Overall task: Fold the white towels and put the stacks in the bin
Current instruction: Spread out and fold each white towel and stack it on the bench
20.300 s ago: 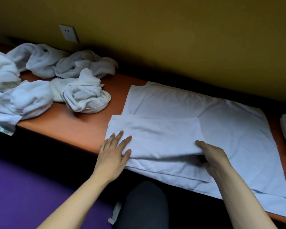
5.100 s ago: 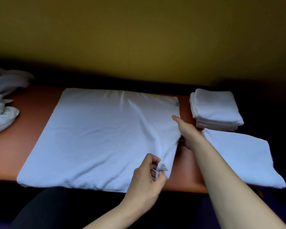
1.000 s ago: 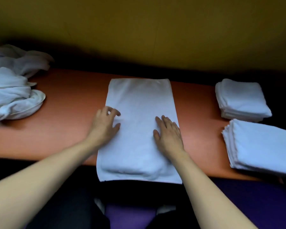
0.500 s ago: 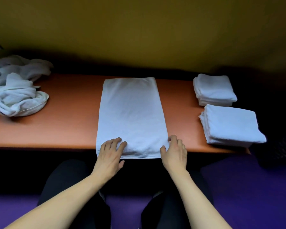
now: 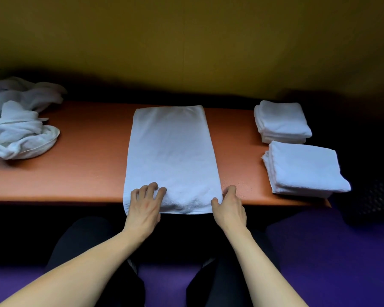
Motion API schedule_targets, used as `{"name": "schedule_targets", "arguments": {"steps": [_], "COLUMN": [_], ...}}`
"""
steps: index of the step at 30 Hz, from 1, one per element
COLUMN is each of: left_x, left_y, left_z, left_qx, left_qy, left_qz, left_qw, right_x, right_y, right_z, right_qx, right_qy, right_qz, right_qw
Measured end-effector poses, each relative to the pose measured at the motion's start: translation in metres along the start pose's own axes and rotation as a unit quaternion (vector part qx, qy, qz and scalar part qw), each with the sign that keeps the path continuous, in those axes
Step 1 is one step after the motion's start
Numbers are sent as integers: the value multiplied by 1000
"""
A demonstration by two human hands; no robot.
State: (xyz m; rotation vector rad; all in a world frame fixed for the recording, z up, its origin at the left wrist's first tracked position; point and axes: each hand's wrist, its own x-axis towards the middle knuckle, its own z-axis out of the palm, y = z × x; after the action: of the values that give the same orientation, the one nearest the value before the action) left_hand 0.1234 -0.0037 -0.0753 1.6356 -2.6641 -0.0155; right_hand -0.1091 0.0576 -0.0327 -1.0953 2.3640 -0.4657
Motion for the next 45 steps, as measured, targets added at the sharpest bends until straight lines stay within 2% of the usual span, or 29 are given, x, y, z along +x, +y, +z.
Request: {"name": "schedule_targets", "arguments": {"steps": [10,13,16,20,22,25,29,34,37,38,40,42,45], "left_x": [6,5,2,-2,-3,-5,-12,-42,-65,-69,-72,-64,-36], "left_y": [0,2,6,8,6,-1,-23,-52,-52,-51,-53,-57,-65], "left_z": [0,1,2,5,5,-3,-30,-64,-95,-104,-114,-117,-111], "left_qx": [7,16,17,18,17,-10,-38,-98,-195,-246,-364,-440,-484], "left_qy": [-8,-20,-32,-7,10,28,1,34,52,59,67,73,85], "left_qz": [-16,-11,-13,-18,-12,3,-4,-3,-38,-58,-86,-101,-135], "left_qw": [1000,1000,999,1000,1000,1000,999,995,979,966,925,889,860], "right_x": [3,3,5,6,5,0,-14,-36,-48,-50,-53,-49,-22], "right_y": [3,1,-2,-7,-10,-13,-11,5,15,18,24,24,17], "right_z": [1,-2,-8,-20,-26,-34,-43,-46,-59,-64,-71,-69,-61], "right_qx": [29,104,261,414,435,426,446,538,632,648,630,565,441], "right_qy": [-7,-15,-33,-54,-65,-61,-49,-63,-98,-113,-129,-102,-26], "right_qz": [4,3,23,44,38,22,21,81,112,106,73,44,-9], "right_qw": [1000,994,965,908,897,902,893,837,761,746,762,817,897]}}
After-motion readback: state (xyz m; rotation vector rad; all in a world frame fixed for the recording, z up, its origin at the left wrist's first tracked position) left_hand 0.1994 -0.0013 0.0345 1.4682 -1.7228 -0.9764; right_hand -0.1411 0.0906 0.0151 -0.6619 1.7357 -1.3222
